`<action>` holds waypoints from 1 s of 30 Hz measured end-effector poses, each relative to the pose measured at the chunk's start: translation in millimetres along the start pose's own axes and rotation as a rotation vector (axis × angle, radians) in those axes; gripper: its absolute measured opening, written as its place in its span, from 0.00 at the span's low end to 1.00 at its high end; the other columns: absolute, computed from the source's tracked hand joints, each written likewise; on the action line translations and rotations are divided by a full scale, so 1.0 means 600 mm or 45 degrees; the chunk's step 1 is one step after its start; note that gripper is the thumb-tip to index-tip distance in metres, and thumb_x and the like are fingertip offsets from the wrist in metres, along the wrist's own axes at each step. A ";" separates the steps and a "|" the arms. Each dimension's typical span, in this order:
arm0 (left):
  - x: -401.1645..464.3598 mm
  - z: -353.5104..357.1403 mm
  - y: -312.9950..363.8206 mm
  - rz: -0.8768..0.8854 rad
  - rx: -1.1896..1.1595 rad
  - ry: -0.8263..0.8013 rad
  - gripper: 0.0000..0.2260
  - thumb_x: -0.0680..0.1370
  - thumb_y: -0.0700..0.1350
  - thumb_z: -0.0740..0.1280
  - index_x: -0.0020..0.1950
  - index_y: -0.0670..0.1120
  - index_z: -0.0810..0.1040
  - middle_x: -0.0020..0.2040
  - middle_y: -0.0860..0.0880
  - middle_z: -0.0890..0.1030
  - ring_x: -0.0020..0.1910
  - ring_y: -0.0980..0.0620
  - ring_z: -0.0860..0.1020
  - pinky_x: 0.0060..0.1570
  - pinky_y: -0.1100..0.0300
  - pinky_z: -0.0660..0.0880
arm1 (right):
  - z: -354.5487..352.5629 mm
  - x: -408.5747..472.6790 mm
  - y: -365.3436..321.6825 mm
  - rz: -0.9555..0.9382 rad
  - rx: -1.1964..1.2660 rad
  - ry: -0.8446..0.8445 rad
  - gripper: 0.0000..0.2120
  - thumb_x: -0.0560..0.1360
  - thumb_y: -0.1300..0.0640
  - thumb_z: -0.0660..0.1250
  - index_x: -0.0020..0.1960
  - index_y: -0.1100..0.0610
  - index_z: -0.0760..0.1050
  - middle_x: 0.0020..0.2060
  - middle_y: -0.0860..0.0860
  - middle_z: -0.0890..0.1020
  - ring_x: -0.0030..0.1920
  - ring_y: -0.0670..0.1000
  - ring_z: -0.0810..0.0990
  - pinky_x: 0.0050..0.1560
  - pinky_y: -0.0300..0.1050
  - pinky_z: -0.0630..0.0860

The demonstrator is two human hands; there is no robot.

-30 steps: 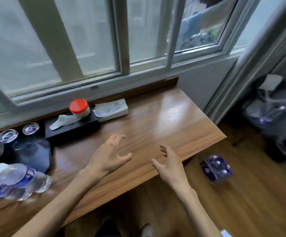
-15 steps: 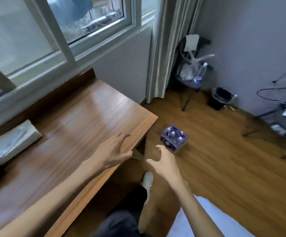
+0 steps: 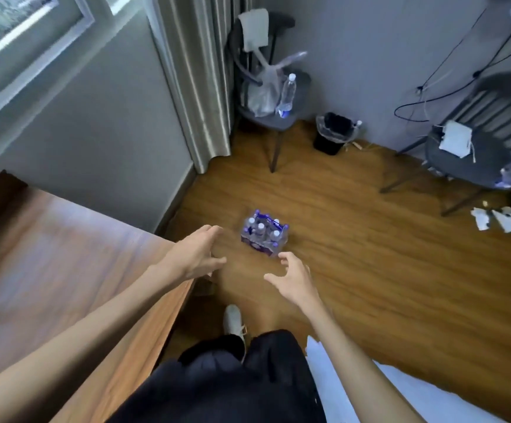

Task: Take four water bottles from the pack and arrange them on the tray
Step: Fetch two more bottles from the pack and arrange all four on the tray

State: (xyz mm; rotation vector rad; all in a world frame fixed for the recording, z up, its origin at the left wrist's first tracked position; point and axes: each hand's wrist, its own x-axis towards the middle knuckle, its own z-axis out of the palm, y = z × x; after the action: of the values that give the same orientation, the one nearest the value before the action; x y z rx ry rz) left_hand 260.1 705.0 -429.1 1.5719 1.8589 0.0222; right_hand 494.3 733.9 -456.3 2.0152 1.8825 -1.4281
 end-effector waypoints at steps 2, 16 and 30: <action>0.051 0.004 0.003 -0.023 -0.001 -0.053 0.33 0.74 0.55 0.69 0.75 0.46 0.66 0.71 0.46 0.72 0.69 0.46 0.73 0.65 0.49 0.73 | -0.013 0.044 0.005 0.078 -0.001 -0.012 0.31 0.73 0.50 0.73 0.72 0.53 0.68 0.68 0.51 0.75 0.69 0.52 0.71 0.64 0.48 0.71; 0.457 0.073 0.059 -0.299 -0.097 -0.240 0.26 0.74 0.50 0.72 0.68 0.41 0.72 0.66 0.40 0.77 0.63 0.41 0.76 0.60 0.52 0.73 | -0.092 0.449 0.092 0.319 -0.129 -0.160 0.25 0.73 0.54 0.73 0.67 0.56 0.70 0.66 0.56 0.74 0.66 0.58 0.74 0.57 0.49 0.72; 0.855 0.406 -0.114 -0.394 -0.096 -0.362 0.22 0.74 0.52 0.68 0.64 0.42 0.75 0.60 0.37 0.81 0.57 0.35 0.80 0.57 0.44 0.77 | 0.160 0.903 0.284 0.361 -0.287 -0.218 0.28 0.74 0.49 0.73 0.70 0.57 0.69 0.62 0.57 0.80 0.63 0.59 0.78 0.50 0.47 0.72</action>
State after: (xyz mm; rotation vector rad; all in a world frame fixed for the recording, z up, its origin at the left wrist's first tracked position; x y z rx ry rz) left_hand 310.9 1036.1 -893.0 1.1557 1.8290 -0.2545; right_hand 490.5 1050.3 -937.6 1.8944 1.5390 -1.2130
